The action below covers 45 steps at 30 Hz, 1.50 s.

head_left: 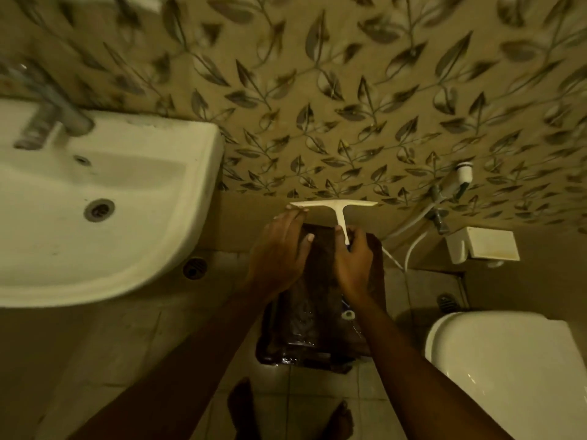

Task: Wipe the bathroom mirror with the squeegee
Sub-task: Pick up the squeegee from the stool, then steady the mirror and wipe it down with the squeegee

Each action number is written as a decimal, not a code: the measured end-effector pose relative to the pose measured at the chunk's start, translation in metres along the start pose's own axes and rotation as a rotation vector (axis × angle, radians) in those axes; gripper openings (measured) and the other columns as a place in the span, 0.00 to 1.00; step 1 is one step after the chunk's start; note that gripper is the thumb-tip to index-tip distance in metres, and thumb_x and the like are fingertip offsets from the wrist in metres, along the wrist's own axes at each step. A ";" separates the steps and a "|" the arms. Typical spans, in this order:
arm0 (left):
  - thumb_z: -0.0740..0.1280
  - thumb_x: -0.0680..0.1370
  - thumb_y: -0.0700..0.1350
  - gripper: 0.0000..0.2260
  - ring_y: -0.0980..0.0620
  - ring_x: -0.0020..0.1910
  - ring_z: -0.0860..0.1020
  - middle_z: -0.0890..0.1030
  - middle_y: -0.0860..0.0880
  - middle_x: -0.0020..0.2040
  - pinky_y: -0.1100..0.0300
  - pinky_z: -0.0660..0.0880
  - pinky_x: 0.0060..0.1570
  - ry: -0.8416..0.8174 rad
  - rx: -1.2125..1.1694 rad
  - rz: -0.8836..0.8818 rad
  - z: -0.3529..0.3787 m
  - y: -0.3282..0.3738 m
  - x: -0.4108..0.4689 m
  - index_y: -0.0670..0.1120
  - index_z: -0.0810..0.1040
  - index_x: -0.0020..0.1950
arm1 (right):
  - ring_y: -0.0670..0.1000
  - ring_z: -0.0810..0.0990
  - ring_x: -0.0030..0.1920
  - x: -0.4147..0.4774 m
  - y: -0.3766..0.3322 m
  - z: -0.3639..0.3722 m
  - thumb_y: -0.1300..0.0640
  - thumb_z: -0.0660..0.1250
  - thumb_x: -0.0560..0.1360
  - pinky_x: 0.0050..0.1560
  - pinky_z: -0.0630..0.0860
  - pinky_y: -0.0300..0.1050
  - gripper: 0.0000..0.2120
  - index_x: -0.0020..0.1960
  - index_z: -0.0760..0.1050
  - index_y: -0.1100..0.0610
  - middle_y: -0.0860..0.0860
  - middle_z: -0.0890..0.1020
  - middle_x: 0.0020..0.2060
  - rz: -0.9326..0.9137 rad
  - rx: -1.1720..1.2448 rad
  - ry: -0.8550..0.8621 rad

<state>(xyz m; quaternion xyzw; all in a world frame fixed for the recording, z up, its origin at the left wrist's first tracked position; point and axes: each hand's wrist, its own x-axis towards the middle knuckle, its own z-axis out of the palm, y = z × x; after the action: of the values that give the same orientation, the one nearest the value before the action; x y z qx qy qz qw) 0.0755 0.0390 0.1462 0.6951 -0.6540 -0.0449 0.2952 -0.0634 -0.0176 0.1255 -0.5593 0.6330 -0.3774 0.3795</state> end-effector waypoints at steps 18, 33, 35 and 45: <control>0.58 0.81 0.51 0.18 0.49 0.63 0.74 0.77 0.46 0.63 0.54 0.71 0.62 0.428 0.005 0.036 -0.241 -0.005 -0.006 0.43 0.74 0.65 | 0.42 0.79 0.39 -0.106 -0.218 0.024 0.56 0.70 0.74 0.38 0.75 0.38 0.04 0.46 0.75 0.52 0.45 0.79 0.38 -0.417 0.345 0.046; 0.59 0.81 0.49 0.09 0.50 0.50 0.75 0.77 0.49 0.51 0.64 0.64 0.49 0.781 -0.046 0.161 -0.468 -0.118 0.063 0.47 0.75 0.56 | 0.48 0.78 0.33 -0.150 -0.442 0.127 0.51 0.65 0.78 0.31 0.79 0.49 0.03 0.51 0.73 0.49 0.43 0.78 0.35 -0.748 0.541 0.249; 0.58 0.81 0.51 0.09 0.51 0.49 0.74 0.77 0.49 0.50 0.64 0.62 0.47 0.792 -0.049 0.174 -0.498 -0.135 0.075 0.48 0.74 0.54 | 0.48 0.78 0.32 -0.152 -0.470 0.143 0.52 0.65 0.78 0.31 0.79 0.54 0.04 0.51 0.73 0.51 0.45 0.77 0.35 -0.783 0.528 0.289; 0.57 0.82 0.52 0.11 0.53 0.50 0.73 0.76 0.49 0.54 0.56 0.70 0.48 0.756 -0.098 0.141 -0.624 -0.174 0.170 0.47 0.74 0.55 | 0.43 0.79 0.33 -0.118 -0.589 0.179 0.53 0.64 0.79 0.29 0.77 0.36 0.05 0.53 0.70 0.50 0.44 0.77 0.37 -0.963 0.488 0.359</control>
<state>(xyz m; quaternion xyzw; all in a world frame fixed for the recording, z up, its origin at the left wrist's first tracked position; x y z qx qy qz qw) 0.5330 0.0939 0.6318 0.6010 -0.5422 0.2036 0.5508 0.3572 0.0378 0.5873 -0.6079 0.2558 -0.7324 0.1693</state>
